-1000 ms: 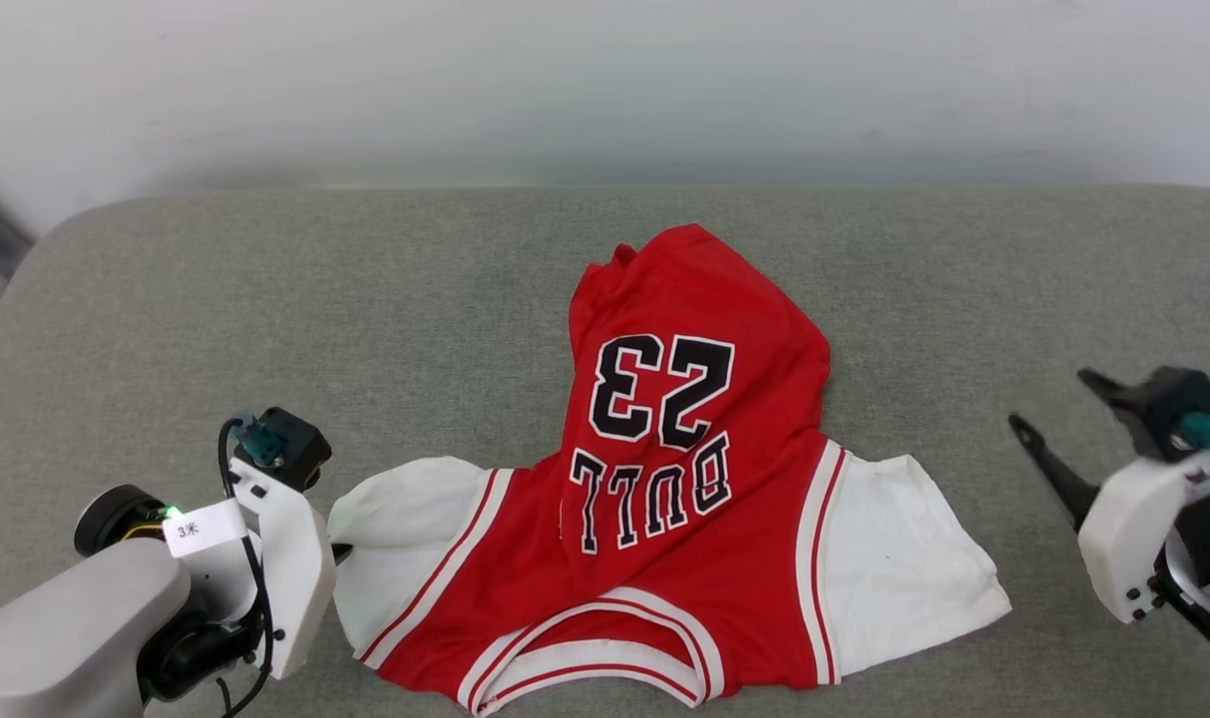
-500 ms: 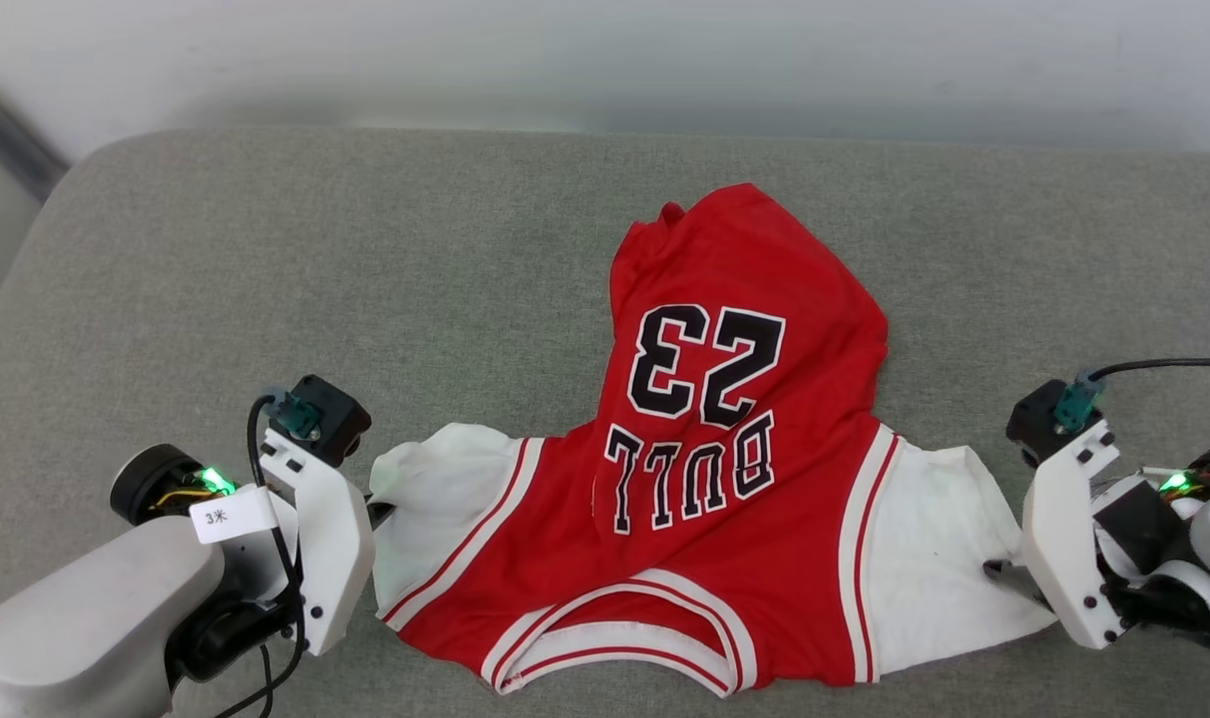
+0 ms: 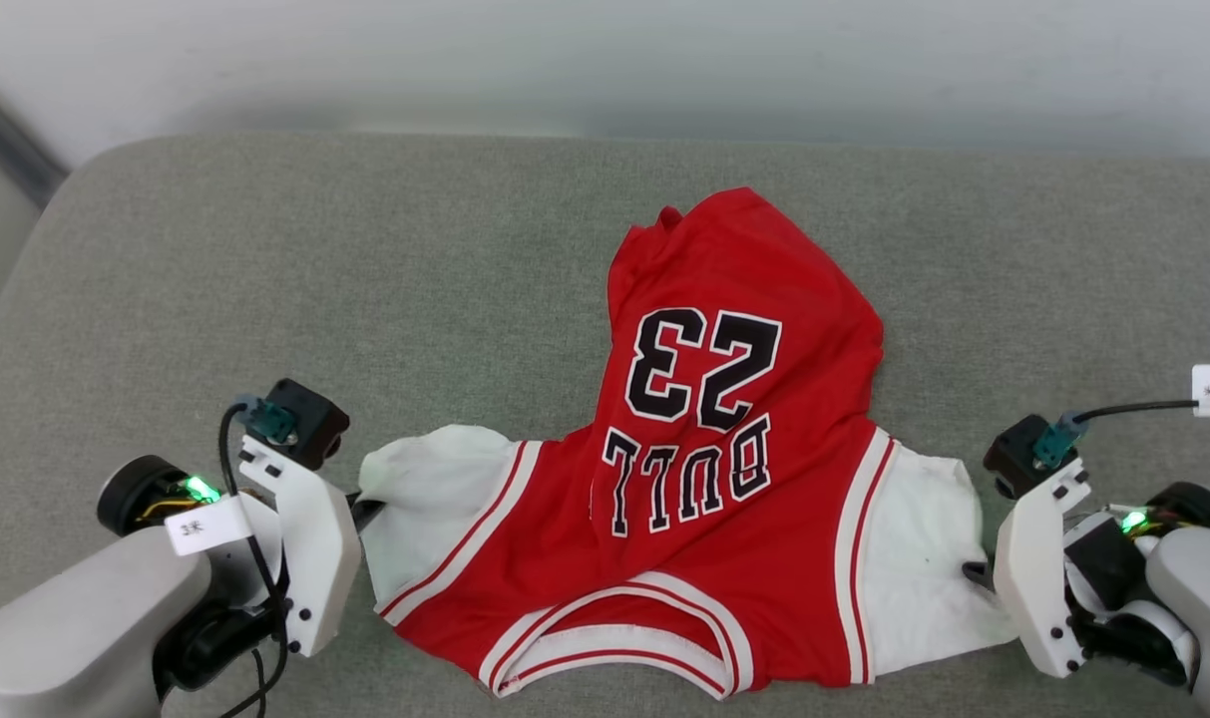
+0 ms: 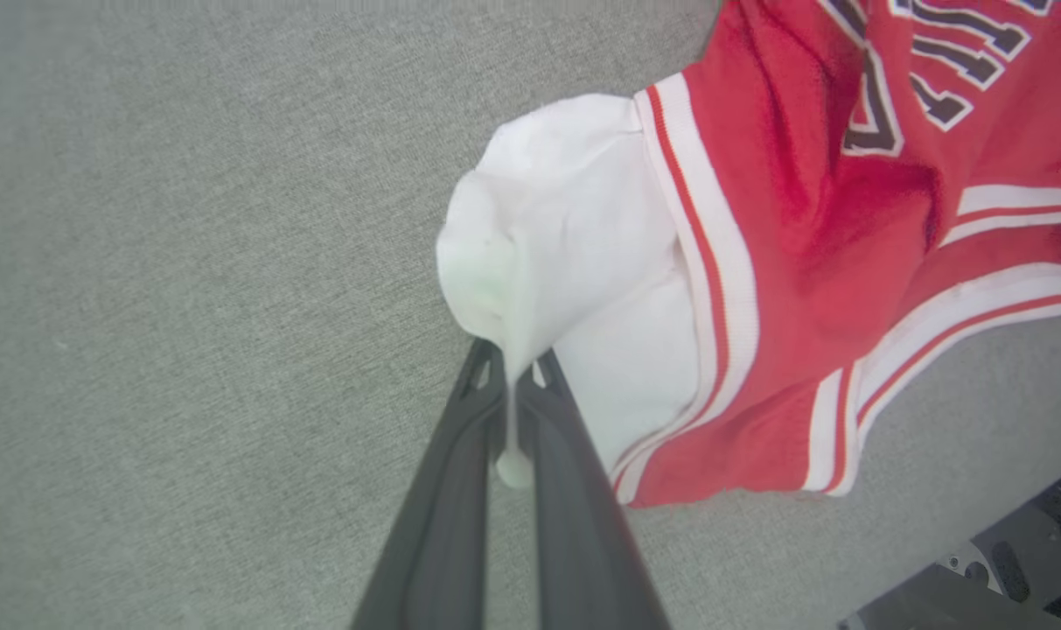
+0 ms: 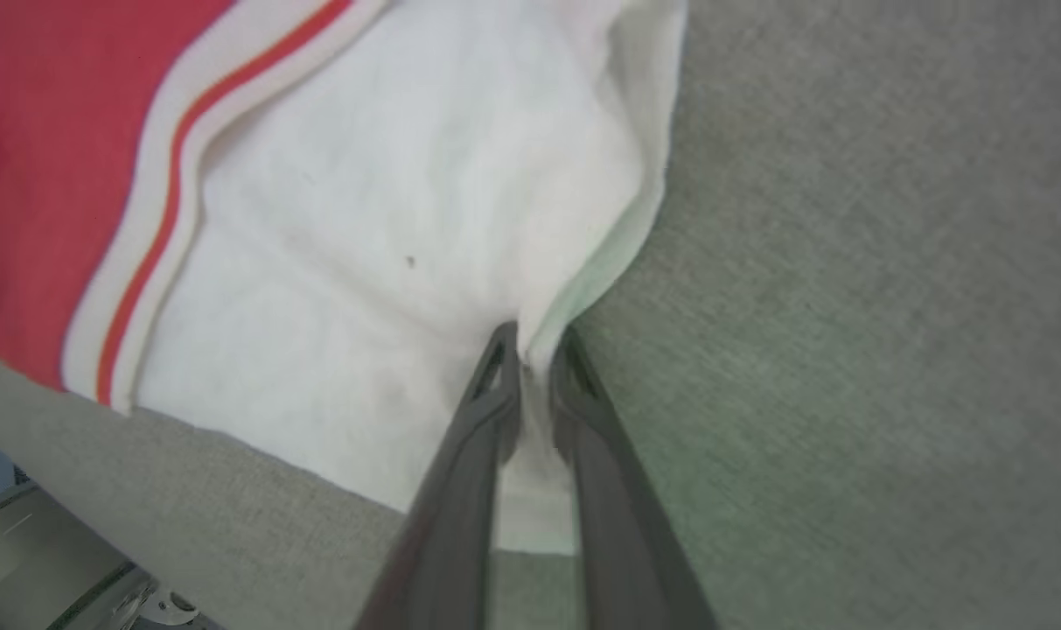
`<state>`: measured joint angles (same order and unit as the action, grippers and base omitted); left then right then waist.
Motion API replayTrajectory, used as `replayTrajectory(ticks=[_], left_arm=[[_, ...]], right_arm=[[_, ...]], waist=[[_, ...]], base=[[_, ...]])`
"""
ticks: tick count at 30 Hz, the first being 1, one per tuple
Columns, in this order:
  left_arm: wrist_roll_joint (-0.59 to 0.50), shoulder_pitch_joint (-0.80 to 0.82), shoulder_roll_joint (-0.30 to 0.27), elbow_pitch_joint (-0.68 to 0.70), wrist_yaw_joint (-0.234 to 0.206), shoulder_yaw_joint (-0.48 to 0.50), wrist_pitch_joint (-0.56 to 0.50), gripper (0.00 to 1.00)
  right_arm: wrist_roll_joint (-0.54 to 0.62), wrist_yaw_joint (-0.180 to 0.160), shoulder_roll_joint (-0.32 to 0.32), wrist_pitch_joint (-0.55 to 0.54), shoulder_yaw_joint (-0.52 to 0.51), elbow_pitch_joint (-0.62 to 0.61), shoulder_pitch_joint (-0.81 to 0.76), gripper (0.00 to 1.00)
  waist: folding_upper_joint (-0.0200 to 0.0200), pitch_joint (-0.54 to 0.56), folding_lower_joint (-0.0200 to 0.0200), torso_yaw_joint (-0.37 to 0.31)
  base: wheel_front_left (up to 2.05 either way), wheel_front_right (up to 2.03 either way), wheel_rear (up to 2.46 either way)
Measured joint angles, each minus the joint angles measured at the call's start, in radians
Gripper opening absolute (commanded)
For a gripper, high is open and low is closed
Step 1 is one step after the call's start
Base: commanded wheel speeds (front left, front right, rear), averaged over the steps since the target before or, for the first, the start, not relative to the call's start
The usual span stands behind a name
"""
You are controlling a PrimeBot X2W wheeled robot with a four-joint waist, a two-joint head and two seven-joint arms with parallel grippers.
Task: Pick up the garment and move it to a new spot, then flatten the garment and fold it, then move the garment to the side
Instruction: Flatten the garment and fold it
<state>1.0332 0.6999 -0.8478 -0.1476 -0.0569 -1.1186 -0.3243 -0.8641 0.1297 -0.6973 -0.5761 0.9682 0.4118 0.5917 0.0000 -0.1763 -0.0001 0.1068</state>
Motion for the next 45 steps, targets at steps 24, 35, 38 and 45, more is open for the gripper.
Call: replayTrajectory(ticks=[24,35,38,45], left_arm=[[0.003,0.288,-0.060,0.251,-0.056,0.244,0.085,0.00],[-0.083,0.752,0.125,-0.023,0.005,0.328,0.040,0.00],[-0.110,0.873,0.168,-0.115,0.014,0.349,0.048,0.00],[-0.141,1.089,0.250,-0.301,0.046,0.387,0.089,0.00]], right_arm=[[-0.070,0.001,-0.197,0.204,-0.368,-0.356,0.208,0.00],[0.109,0.001,-0.024,0.056,-0.483,-0.180,0.686,0.00],[0.171,0.001,0.027,0.049,-0.498,-0.102,0.817,0.00],[0.326,0.001,0.109,0.118,-0.527,0.069,1.088,0.00]], waist=[[0.0000,0.059,0.0000,-0.044],[0.0000,-0.134,0.0002,-0.048],[0.0000,-0.197,0.0003,-0.052],[0.0000,-0.317,0.0004,-0.055]], base=[[0.00,0.00,0.00],[0.00,0.00,0.00],[0.00,0.00,0.00],[0.00,0.00,0.00]])
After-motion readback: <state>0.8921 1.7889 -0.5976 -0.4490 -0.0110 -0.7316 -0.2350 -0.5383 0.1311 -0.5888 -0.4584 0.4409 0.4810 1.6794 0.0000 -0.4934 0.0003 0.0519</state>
